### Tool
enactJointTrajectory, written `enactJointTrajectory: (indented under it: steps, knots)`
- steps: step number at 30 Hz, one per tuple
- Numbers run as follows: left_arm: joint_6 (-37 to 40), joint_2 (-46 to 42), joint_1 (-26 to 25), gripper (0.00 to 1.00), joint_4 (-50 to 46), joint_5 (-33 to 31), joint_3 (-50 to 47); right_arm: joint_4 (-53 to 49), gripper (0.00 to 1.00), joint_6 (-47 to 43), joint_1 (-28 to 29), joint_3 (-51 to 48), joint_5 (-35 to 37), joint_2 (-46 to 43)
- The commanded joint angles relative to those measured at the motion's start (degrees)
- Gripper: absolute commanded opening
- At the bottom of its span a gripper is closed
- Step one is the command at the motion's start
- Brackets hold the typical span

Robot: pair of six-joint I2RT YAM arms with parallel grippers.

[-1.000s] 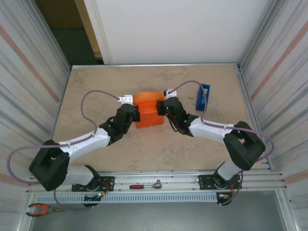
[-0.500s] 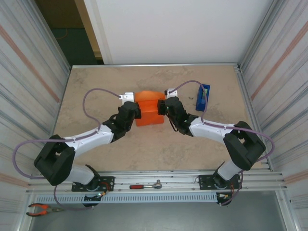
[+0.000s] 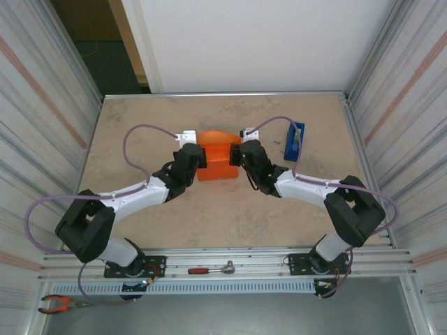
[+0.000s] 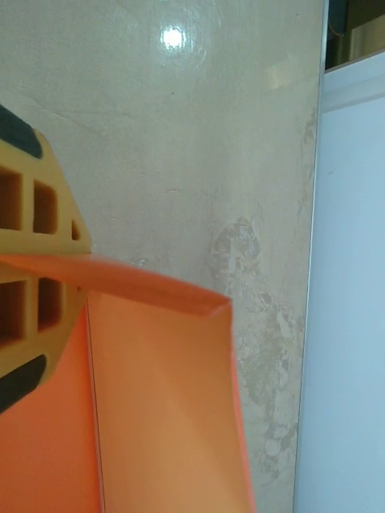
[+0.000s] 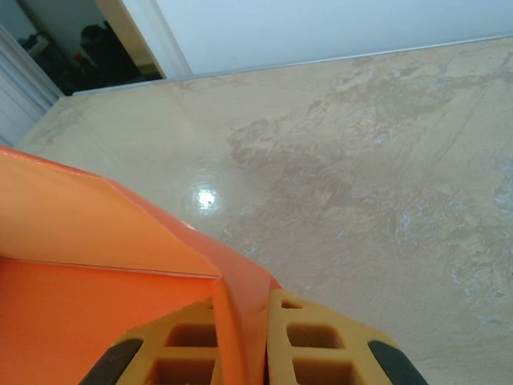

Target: Wrap the gift box in paper

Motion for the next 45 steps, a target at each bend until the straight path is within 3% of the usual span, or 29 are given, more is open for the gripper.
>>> enactJointTrajectory:
  steps: [1, 2, 3, 4, 5, 8, 9, 10, 11, 16, 22, 24, 26, 28, 30, 32, 34, 37, 40, 45]
  knots:
    - [0.76, 1.39, -1.41, 0.26, 1.92, 4.42, 3.08, -1.72, 0.0, -3.11, 1.58, -1.13, -5.38, 1.89]
    - [0.87, 1.32, -1.43, 0.33, 1.69, 4.05, 3.36, -1.71, 0.0, -3.14, 1.55, -1.2, -5.39, 1.89]
    - [1.46, 1.23, -1.39, 0.31, 1.82, 4.19, 3.6, -1.66, 0.0, -3.13, 1.52, -1.16, -5.38, 1.85]
    - [2.14, 1.21, -1.39, 0.12, 2.18, 4.57, 3.75, -1.67, 0.0, -3.09, 1.52, -1.15, -5.36, 1.84]
    - [2.81, 1.14, -1.38, 0.0, 2.22, 4.69, 3.94, -1.67, 0.0, -3.08, 1.59, -1.18, -5.42, 1.84]
    - [3.49, 0.81, -1.19, 0.0, 2.44, 4.82, 4.37, -1.65, 0.0, -3.15, 1.55, -1.18, -5.45, 1.97]
    - [3.33, 0.78, -1.08, 0.05, 2.18, 4.7, 4.68, -1.53, 0.0, -3.14, 1.56, -1.13, -5.45, 2.0]
    - [3.28, 0.82, -0.95, 0.23, 1.86, 4.62, 5.03, -1.5, 0.0, -3.12, 1.57, -1.18, -5.49, 2.0]
    - [3.28, 0.87, -0.79, 0.32, 1.76, 4.7, 5.22, -1.56, 0.0, -3.08, 1.58, -1.14, -5.55, 2.05]
    - [3.7, 0.63, -0.25, 0.27, 2.46, 5.3, 6.03, -1.58, 0.0, -3.14, 1.58, -1.11, -5.53, 2.13]
    - [4.1, 0.26, 0.28, 0.54, 2.28, 5.01, 7.62, -1.57, 0.0, -3.02, 1.51, -1.05, -5.55, 2.22]
    - [4.2, 0.13, 0.53, 0.56, 2.29, 5.26, 7.87, -1.58, 0.0, -3.06, 1.49, -1.05, -5.51, 2.18]
    - [4.16, -0.08, 0.85, 0.47, 2.52, 5.55, 7.69, -1.57, 0.0, -3.0, 1.49, -1.05, -5.45, 2.15]
    - [4.33, -0.43, 1.2, 0.17, 2.96, 5.91, 7.32, -1.56, 0.0, -3.07, 1.44, -1.08, -5.53, 2.16]
    - [4.52, -0.9, 1.46, 0.02, 3.25, 6.33, 6.94, -1.53, 0.0, -3.0, 1.43, -1.05, -5.54, 2.08]
    - [4.79, -1.86, 1.68, 0.08, 3.09, 6.33, 6.76, -1.57, 0.0, -2.98, 1.49, -1.11, -5.47, 2.14]
    - [5.02, -3.79, 2.16, 0.35, 2.53, 5.54, 6.45, -1.6, 0.0, -2.95, 1.47, -1.11, -5.45, 2.11]
    - [5.03, -8.01, 3.61, 0.59, 1.14, 5.47, 5.26, -1.67, 0.0, -2.96, 1.47, -1.19, -5.46, 2.16]
    - [4.39, -12.66, 4.9, 0.66, -1.51, 5.66, 3.56, -1.66, 0.0, -2.89, 1.48, -1.09, -5.47, 2.15]
    - [2.67, -19.34, 4.8, 0.69, -6.48, 7.5, -0.3, -1.7, 0.0, -2.89, 1.45, -0.96, -5.45, 2.2]
